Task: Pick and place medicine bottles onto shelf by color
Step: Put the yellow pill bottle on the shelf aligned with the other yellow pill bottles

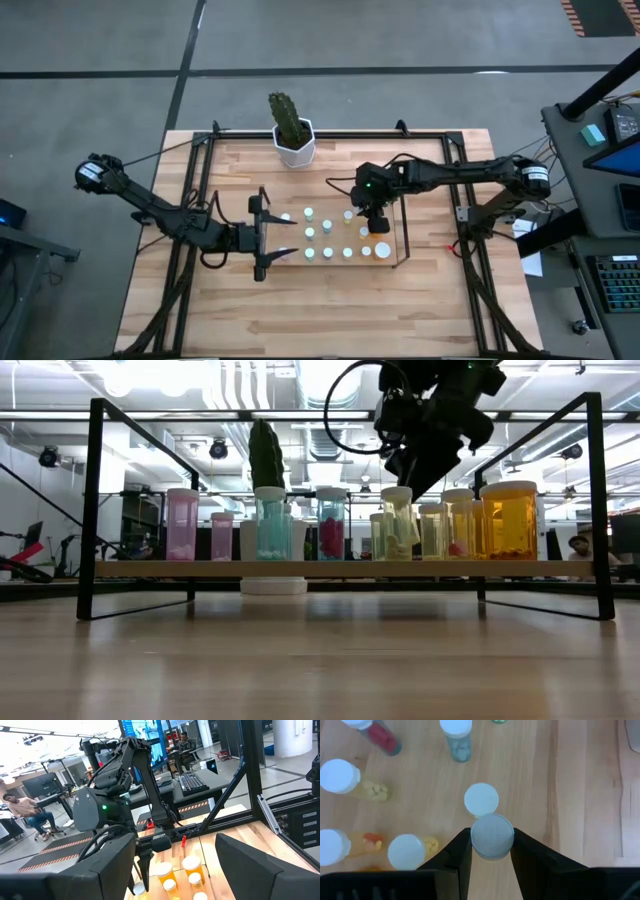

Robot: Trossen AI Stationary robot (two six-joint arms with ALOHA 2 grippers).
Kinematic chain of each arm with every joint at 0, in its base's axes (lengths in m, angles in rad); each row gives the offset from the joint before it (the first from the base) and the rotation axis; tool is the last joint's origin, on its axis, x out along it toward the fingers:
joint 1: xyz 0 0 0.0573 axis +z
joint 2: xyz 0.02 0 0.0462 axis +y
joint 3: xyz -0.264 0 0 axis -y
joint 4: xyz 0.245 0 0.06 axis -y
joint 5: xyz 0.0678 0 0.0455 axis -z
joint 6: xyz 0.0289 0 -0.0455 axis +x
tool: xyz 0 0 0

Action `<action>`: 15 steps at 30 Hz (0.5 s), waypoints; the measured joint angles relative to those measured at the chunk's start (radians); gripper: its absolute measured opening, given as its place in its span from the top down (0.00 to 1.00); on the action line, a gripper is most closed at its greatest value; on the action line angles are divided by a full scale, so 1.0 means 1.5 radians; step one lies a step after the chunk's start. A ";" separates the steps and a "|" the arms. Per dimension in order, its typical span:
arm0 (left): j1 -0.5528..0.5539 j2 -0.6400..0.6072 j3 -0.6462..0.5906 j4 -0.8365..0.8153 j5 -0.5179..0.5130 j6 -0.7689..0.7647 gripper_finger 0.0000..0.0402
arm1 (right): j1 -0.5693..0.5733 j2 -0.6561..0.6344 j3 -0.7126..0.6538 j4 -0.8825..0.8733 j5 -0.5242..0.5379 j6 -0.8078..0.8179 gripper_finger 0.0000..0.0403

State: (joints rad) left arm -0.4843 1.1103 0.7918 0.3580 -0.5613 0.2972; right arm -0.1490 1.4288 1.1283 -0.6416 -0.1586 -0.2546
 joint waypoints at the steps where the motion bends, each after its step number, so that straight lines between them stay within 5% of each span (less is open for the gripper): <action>1: 0.000 0.000 0.000 0.000 0.000 0.002 0.36 | 0.000 0.000 -0.004 0.003 0.001 0.000 0.73; 15: 0.000 0.000 0.000 0.000 -0.002 0.010 0.36 | 0.000 0.000 -0.036 0.040 0.002 0.018 0.73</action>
State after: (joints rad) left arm -0.4843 1.1103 0.7918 0.3580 -0.5640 0.3125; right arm -0.1486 1.4288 1.0740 -0.5820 -0.1559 -0.2276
